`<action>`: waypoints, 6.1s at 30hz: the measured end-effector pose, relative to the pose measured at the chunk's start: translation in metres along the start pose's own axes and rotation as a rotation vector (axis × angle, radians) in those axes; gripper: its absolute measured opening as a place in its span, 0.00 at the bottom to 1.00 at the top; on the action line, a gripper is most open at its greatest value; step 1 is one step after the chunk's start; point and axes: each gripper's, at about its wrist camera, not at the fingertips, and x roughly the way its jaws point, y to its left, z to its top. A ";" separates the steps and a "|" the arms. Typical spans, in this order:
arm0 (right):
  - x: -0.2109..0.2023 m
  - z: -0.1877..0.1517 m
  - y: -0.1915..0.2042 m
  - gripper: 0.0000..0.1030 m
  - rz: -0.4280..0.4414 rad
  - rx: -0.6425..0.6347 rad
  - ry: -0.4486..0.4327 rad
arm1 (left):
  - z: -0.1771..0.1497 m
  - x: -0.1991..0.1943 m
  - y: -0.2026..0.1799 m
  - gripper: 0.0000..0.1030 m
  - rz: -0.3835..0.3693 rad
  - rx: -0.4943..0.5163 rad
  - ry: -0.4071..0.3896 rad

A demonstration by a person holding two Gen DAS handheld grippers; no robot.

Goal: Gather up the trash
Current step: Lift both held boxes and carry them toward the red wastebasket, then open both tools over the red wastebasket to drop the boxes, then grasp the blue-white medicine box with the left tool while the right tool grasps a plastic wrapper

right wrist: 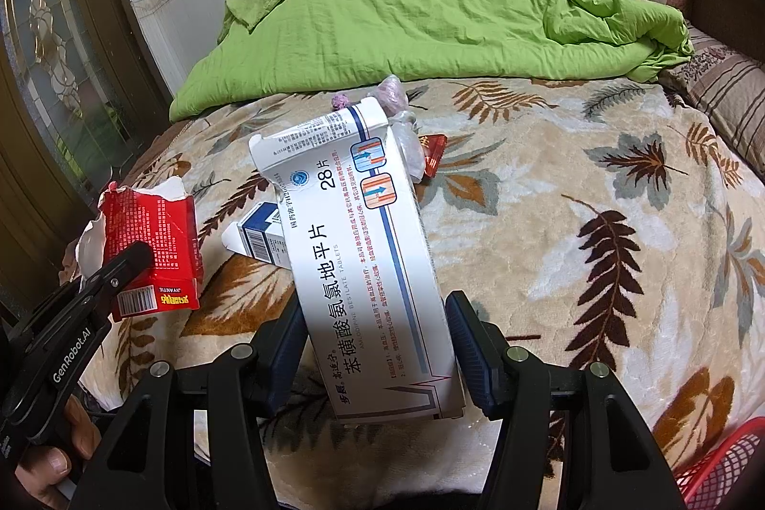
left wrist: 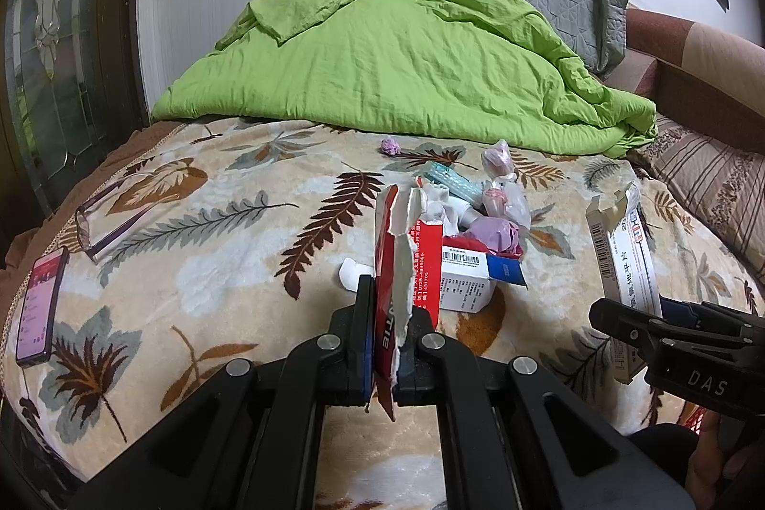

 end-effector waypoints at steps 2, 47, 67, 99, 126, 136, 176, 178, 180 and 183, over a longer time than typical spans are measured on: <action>0.000 0.000 0.000 0.61 -0.002 -0.001 0.001 | 0.000 0.000 0.000 0.04 0.000 0.000 0.000; -0.132 -0.045 -0.116 0.61 -0.089 0.312 -0.021 | 0.017 -0.038 -0.114 0.04 -0.419 0.113 0.099; -0.231 -0.140 -0.225 0.62 -0.311 0.646 -0.001 | -0.030 -0.061 -0.292 0.04 -0.912 0.416 0.384; -0.125 -0.048 -0.123 0.67 -0.047 0.315 0.045 | 0.017 -0.012 -0.128 0.45 -0.586 0.107 0.322; -0.089 -0.033 -0.102 0.67 0.036 0.281 0.063 | 0.019 0.136 0.015 0.58 -0.298 -0.654 0.520; -0.082 -0.024 -0.105 0.67 0.037 0.273 0.068 | 0.023 0.162 -0.004 0.56 -0.216 -0.511 0.485; 0.074 0.095 -0.027 0.36 0.061 0.088 0.050 | 0.024 0.115 0.006 0.35 -0.153 -0.236 0.199; 0.057 0.081 -0.026 0.36 0.058 0.097 0.038 | 0.024 0.107 0.003 0.35 -0.153 -0.216 0.184; 0.045 0.067 -0.025 0.36 0.062 0.104 0.031 | 0.025 0.095 -0.001 0.34 -0.155 -0.195 0.162; 0.026 0.044 -0.022 0.36 0.061 0.100 0.021 | 0.025 0.077 -0.008 0.35 -0.169 -0.156 0.142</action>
